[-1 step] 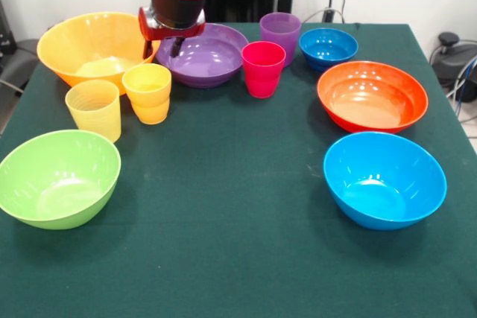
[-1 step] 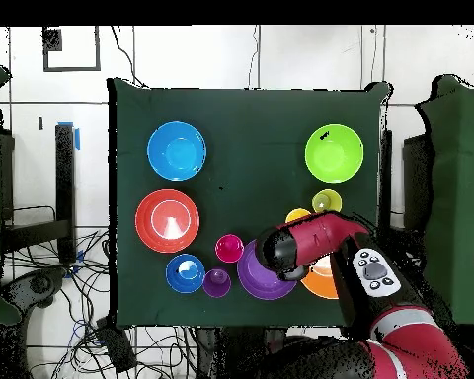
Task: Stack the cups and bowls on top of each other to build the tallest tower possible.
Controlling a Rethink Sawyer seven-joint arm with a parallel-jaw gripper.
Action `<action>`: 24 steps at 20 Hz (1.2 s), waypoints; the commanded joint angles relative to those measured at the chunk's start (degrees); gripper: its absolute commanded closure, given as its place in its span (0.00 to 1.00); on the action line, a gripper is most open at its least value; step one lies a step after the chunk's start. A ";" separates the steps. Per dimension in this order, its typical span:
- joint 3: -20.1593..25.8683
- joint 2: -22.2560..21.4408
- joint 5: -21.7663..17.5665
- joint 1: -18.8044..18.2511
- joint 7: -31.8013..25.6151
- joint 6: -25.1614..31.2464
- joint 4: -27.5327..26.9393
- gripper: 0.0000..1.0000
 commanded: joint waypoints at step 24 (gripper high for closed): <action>7.84 -3.11 0.59 0.76 -11.26 0.06 -4.17 1.00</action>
